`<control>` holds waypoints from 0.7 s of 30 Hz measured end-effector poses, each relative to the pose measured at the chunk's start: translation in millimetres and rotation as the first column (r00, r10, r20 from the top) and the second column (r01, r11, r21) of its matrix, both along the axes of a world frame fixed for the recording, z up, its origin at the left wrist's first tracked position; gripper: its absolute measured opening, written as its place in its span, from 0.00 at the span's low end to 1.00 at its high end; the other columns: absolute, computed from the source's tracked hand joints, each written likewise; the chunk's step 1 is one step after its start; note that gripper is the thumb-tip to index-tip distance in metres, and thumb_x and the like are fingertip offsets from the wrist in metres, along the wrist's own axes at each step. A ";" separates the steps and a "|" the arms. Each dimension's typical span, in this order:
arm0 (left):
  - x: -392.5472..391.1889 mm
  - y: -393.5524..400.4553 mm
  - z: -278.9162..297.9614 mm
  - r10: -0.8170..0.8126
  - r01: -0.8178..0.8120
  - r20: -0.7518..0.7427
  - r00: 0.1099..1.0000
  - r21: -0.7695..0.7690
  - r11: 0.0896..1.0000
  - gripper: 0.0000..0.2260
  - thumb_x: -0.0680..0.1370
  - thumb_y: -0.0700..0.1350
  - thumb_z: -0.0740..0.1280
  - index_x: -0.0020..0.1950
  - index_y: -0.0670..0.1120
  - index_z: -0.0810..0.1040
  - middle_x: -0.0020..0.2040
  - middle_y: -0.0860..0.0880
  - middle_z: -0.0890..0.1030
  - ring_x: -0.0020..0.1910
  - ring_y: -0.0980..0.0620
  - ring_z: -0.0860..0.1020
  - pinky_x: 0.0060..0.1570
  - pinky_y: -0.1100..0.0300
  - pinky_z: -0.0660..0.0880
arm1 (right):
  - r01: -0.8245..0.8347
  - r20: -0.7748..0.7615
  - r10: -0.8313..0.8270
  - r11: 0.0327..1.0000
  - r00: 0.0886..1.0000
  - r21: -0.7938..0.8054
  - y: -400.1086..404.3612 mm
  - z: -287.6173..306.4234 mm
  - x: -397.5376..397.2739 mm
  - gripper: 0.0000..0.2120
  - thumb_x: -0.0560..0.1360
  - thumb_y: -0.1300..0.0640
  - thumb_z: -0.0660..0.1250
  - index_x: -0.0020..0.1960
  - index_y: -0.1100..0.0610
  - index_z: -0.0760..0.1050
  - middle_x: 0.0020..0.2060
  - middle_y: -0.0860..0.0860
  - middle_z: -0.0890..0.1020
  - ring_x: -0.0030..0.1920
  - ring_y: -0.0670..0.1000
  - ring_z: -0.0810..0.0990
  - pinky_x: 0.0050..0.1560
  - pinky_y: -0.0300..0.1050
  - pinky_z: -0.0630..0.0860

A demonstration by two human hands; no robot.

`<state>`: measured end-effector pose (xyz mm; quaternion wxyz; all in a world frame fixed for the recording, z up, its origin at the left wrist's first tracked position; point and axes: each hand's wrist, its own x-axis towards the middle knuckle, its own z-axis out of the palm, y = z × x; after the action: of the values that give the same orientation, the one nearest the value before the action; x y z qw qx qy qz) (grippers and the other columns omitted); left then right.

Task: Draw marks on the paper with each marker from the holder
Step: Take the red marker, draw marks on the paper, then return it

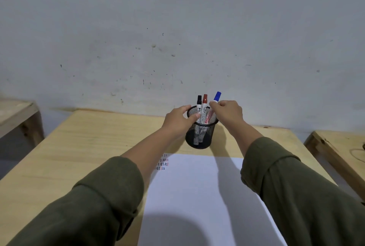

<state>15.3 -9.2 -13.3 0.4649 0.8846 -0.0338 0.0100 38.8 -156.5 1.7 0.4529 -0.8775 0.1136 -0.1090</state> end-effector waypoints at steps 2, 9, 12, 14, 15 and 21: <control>0.2 0.6 -0.2 -0.005 0.005 -0.001 1.000 -0.005 1.000 0.25 0.75 0.54 0.65 0.71 0.48 0.67 0.71 0.47 0.70 0.71 0.47 0.66 0.68 0.56 0.62 | -0.041 -0.034 0.041 0.999 0.999 0.020 0.9 -1.5 0.4 0.18 0.73 0.52 0.64 0.42 0.68 0.81 0.34 0.56 0.76 0.38 0.54 0.71 0.40 0.44 0.67; -1.7 1.0 -0.6 -0.005 0.004 -0.020 1.000 -0.041 0.999 0.25 0.75 0.54 0.65 0.71 0.48 0.67 0.72 0.46 0.69 0.72 0.47 0.65 0.68 0.57 0.62 | -0.119 -0.037 0.122 0.990 0.992 0.075 -2.1 -5.4 1.5 0.14 0.72 0.53 0.67 0.56 0.56 0.79 0.42 0.52 0.80 0.48 0.55 0.78 0.50 0.47 0.74; -2.4 0.9 1.0 -0.005 0.004 -0.023 1.000 -0.038 0.999 0.26 0.75 0.54 0.65 0.71 0.48 0.67 0.72 0.46 0.69 0.72 0.47 0.65 0.68 0.56 0.62 | -0.152 0.022 0.151 0.987 0.988 0.046 -1.6 -2.2 1.2 0.26 0.72 0.54 0.69 0.69 0.49 0.68 0.52 0.53 0.75 0.55 0.53 0.75 0.56 0.49 0.74; -3.0 0.9 1.9 -0.006 0.005 -0.024 1.000 -0.037 0.999 0.26 0.75 0.54 0.65 0.71 0.48 0.66 0.72 0.46 0.69 0.71 0.46 0.66 0.67 0.56 0.63 | -0.154 0.075 0.156 0.987 0.985 -0.037 0.0 0.2 3.2 0.28 0.72 0.53 0.68 0.71 0.47 0.65 0.57 0.54 0.72 0.60 0.54 0.72 0.59 0.51 0.74; -3.1 0.7 2.1 -0.006 0.005 -0.024 1.000 -0.036 0.999 0.26 0.75 0.54 0.65 0.71 0.48 0.66 0.72 0.46 0.69 0.71 0.46 0.66 0.67 0.56 0.63 | -0.141 0.092 0.150 0.985 0.984 -0.099 1.0 0.4 5.4 0.28 0.72 0.53 0.68 0.70 0.46 0.66 0.60 0.55 0.71 0.63 0.55 0.70 0.61 0.53 0.72; -4.5 0.2 2.8 -0.004 0.003 -0.027 1.000 -0.036 0.999 0.26 0.75 0.54 0.65 0.71 0.48 0.67 0.72 0.45 0.69 0.72 0.47 0.65 0.68 0.56 0.62 | -0.071 0.064 0.104 0.917 0.993 -0.393 10.0 8.0 7.6 0.17 0.74 0.49 0.64 0.63 0.45 0.74 0.67 0.55 0.67 0.70 0.56 0.60 0.65 0.53 0.62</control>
<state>10.8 -9.0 -10.5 0.4810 0.8762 -0.0287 -0.0022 46.4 -146.4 9.7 0.2783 -0.9489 0.0314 -0.1457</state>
